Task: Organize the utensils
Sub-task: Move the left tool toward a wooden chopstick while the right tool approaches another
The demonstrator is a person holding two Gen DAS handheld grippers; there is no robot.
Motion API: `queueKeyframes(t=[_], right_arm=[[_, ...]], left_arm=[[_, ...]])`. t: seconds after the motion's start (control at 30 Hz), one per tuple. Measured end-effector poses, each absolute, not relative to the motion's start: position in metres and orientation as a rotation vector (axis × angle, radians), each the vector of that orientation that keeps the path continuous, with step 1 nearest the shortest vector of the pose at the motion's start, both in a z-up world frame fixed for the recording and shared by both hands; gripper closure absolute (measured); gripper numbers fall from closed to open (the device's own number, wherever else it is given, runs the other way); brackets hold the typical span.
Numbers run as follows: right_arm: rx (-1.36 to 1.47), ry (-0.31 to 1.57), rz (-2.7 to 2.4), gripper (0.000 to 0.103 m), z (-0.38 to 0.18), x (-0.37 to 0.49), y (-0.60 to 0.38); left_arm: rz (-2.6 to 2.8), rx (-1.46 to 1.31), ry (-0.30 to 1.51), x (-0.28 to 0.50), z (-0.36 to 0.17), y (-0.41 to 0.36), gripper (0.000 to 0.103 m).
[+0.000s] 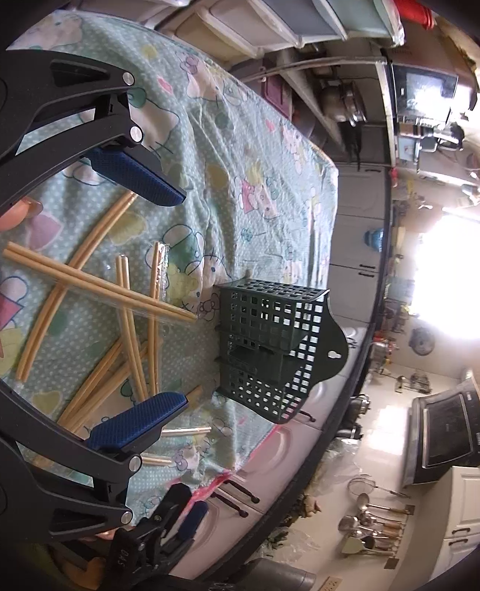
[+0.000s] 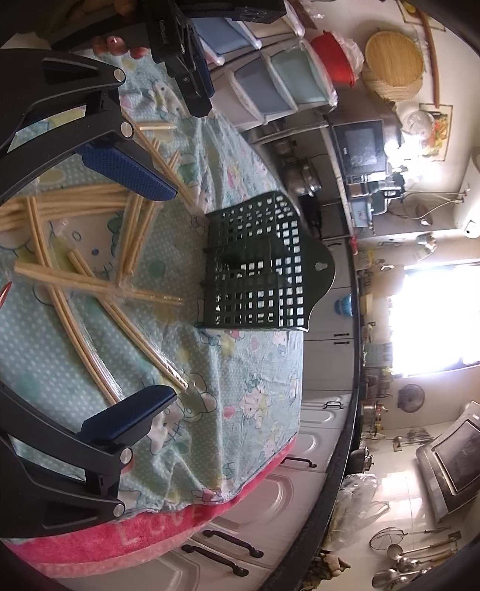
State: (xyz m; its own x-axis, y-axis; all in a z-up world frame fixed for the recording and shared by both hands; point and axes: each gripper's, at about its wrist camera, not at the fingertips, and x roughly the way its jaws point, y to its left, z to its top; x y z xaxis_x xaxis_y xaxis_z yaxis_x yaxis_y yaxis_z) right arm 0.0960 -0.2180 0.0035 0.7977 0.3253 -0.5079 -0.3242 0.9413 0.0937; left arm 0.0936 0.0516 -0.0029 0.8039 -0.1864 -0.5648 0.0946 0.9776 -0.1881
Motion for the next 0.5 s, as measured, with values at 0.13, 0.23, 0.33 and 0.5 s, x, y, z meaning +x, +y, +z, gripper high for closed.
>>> queueKeyframes(t=[0.13, 0.23, 0.33, 0.5], right_arm=[[-0.019, 0.58, 0.347, 0.006, 0.003, 0.111, -0.215], [-0.034, 0.613, 0.352, 0.006, 0.002, 0.123, -0.212], [-0.061, 0.651, 0.351, 0.006, -0.003, 0.137, -0.206], [-0.091, 0.693, 0.367, 0.011, -0.009, 0.155, -0.197]], left_arm=[[-0.186, -0.142, 0.653, 0.108, -0.004, 0.047, 0.01], [-0.209, -0.126, 0.682, 0.119, -0.007, 0.042, 0.01], [-0.239, -0.126, 0.725, 0.131, -0.012, 0.038, 0.011], [-0.271, -0.123, 0.777, 0.147, -0.019, 0.034, 0.019]])
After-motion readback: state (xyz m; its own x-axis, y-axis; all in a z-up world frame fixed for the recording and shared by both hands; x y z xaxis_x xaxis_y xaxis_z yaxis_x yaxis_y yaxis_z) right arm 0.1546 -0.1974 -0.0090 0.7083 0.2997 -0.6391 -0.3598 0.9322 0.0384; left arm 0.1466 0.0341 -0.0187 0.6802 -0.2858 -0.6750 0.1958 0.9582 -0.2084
